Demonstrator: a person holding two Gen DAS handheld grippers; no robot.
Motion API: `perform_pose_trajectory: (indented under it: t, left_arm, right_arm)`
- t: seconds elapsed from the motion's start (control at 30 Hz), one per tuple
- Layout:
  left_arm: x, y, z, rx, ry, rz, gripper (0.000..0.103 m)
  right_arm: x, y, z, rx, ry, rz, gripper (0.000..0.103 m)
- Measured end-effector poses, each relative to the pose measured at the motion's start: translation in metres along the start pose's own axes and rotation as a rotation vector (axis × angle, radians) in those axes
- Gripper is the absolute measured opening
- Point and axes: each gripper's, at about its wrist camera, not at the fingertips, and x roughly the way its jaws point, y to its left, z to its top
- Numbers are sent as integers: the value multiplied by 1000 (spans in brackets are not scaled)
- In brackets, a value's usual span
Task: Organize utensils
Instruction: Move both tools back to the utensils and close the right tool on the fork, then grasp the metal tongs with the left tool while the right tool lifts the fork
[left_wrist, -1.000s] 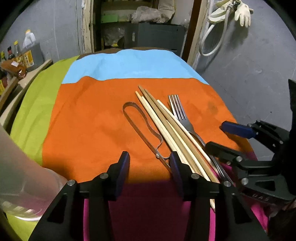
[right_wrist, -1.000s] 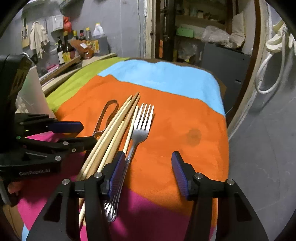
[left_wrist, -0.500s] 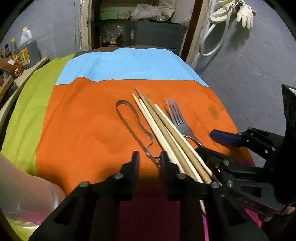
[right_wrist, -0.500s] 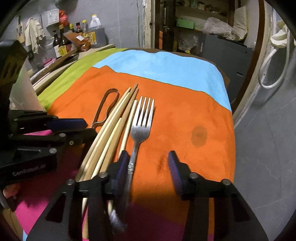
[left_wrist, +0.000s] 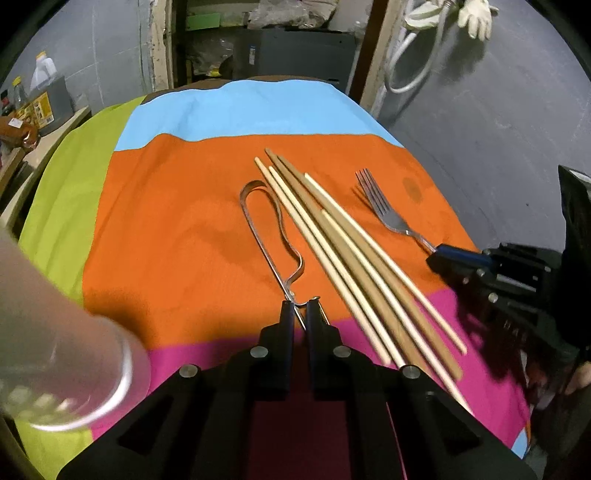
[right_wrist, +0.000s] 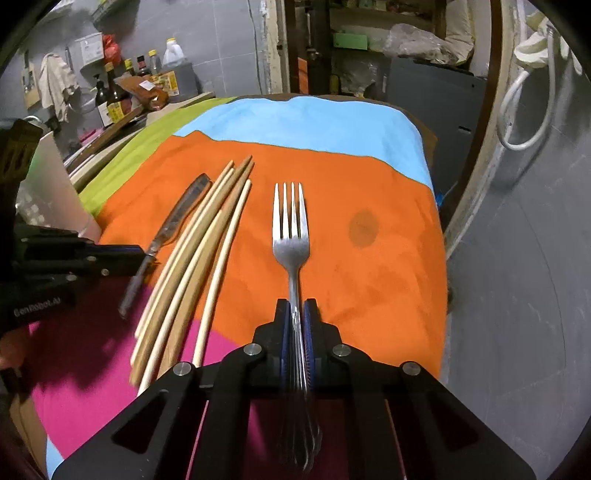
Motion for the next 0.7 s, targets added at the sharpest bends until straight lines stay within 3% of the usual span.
perform_pose_trajectory:
  t: [0.2, 0.27, 0.4, 0.63, 0.7]
  left_arm:
    - [-6, -3, -6, 35, -1, 10, 5]
    - [-4, -4, -4, 37, 2, 17, 10]
    - [0, -2, 3, 21, 8, 19, 23]
    - [7, 4, 21, -2, 17, 2, 26]
    - [5, 5, 24, -3, 8, -4, 31]
  right_arm:
    - [2, -1, 4, -8, 3, 14, 12]
    - [4, 0, 7, -20, 1, 14, 25]
    - [15, 0, 17, -42, 6, 19, 26]
    - [23, -4, 27, -49, 8, 46, 26]
    - [23, -5, 27, -49, 6, 51, 26]
